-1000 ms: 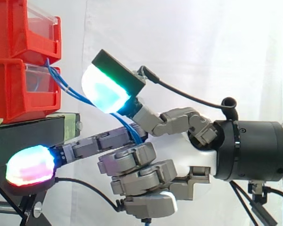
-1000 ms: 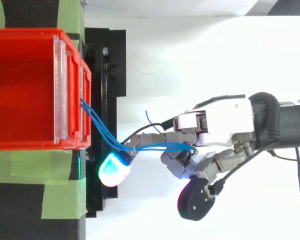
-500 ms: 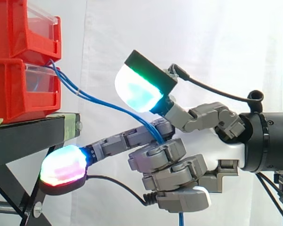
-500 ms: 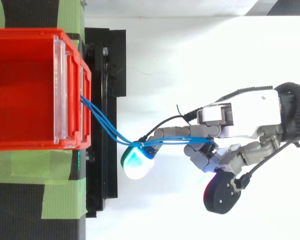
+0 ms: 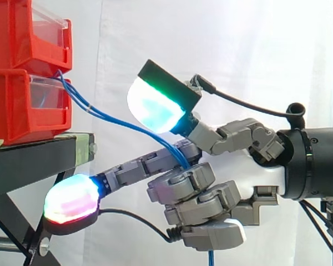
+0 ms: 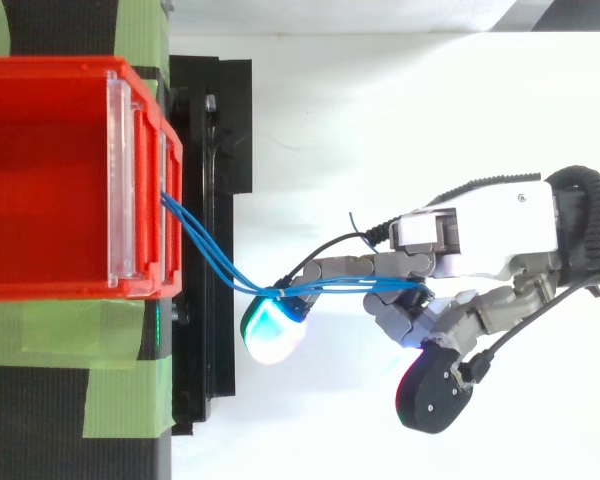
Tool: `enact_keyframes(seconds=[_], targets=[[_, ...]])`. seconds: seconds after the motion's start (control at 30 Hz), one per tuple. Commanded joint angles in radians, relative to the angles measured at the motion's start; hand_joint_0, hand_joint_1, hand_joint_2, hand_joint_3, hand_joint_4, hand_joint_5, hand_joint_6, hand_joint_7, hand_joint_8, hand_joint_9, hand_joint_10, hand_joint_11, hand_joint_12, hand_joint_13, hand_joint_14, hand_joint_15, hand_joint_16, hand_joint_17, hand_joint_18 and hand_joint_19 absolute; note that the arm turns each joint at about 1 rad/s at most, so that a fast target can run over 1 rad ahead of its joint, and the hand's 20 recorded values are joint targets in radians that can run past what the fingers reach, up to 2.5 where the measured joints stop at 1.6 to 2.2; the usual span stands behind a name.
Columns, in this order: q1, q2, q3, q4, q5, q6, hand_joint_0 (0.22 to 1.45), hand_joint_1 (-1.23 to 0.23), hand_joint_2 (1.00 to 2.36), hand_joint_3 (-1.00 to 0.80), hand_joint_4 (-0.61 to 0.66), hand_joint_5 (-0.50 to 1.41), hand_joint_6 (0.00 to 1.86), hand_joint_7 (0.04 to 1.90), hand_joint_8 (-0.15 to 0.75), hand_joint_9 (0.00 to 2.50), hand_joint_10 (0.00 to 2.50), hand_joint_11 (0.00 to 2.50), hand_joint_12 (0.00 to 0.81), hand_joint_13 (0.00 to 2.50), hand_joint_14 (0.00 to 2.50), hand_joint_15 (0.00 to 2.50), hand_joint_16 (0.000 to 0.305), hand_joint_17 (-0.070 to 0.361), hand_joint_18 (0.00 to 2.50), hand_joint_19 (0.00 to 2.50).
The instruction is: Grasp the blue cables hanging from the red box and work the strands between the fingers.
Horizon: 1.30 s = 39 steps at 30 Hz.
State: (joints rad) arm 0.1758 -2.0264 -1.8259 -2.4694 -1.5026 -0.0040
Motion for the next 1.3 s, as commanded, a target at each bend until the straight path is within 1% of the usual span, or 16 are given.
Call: enact_keyframes(seconds=[0.0,0.37,0.4,0.6,0.87,0.9,0.97,1.03,1.07,1.13,1.27], targets=[[0.001,0.000,0.000,-0.002,0.002,-0.001,0.79,-0.53,1.00,-1.00,0.32,0.02,0.01,0.87,0.375,0.70,2.50,2.45,0.418,1.02,2.50,1.32,0.046,0.103,1.39,1.19],[0.001,0.000,0.000,-0.003,0.002,-0.001,0.79,-0.53,1.00,-1.00,0.32,0.01,0.01,0.88,0.375,0.69,2.50,2.48,0.424,1.01,2.50,1.34,0.046,0.103,1.38,1.20],[0.001,0.000,0.000,-0.003,0.002,-0.001,0.80,-0.52,1.00,-1.00,0.32,0.01,0.01,0.87,0.373,0.68,2.50,2.43,0.417,1.01,2.50,1.33,0.046,0.103,1.38,1.21],[0.001,0.000,0.000,-0.003,0.002,-0.001,0.79,-0.52,1.00,-1.00,0.32,0.00,0.01,0.87,0.368,0.67,2.50,2.47,0.423,1.01,2.50,1.34,0.046,0.103,1.38,1.21],[0.001,0.000,0.000,-0.003,0.002,-0.001,0.79,-0.52,1.00,-1.00,0.31,-0.01,0.01,0.86,0.372,0.67,2.50,2.42,0.420,1.00,2.50,1.33,0.045,0.102,1.37,1.22],[0.001,0.000,0.000,-0.003,0.002,-0.001,0.79,-0.52,1.00,-1.00,0.31,-0.01,0.01,0.87,0.374,0.67,2.50,2.46,0.420,1.00,2.50,1.33,0.045,0.102,1.37,1.22],[0.001,0.000,0.000,-0.002,0.002,-0.001,0.79,-0.52,1.00,-1.00,0.31,-0.01,0.01,0.86,0.372,0.67,2.50,2.42,0.420,1.00,2.50,1.33,0.046,0.103,1.37,1.22],[0.001,0.000,0.000,-0.002,0.002,-0.001,0.79,-0.52,1.00,-1.00,0.31,-0.01,0.01,0.86,0.373,0.67,2.50,2.46,0.420,1.00,2.50,1.33,0.046,0.103,1.37,1.21],[0.001,0.000,0.000,-0.003,0.002,-0.001,0.79,-0.52,1.00,-1.00,0.31,-0.01,0.01,0.86,0.372,0.67,2.50,2.44,0.420,1.00,2.50,1.33,0.046,0.102,1.37,1.21],[0.001,0.000,0.000,-0.003,0.002,-0.001,0.79,-0.52,1.00,-1.00,0.31,-0.01,0.01,0.86,0.375,0.67,2.50,2.46,0.420,1.00,2.50,1.33,0.046,0.103,1.37,1.22],[0.001,0.000,0.000,-0.002,0.002,-0.001,0.79,-0.52,1.00,-1.00,0.31,-0.01,0.01,0.86,0.372,0.67,2.50,2.43,0.420,1.00,2.50,1.33,0.046,0.104,1.37,1.23]])
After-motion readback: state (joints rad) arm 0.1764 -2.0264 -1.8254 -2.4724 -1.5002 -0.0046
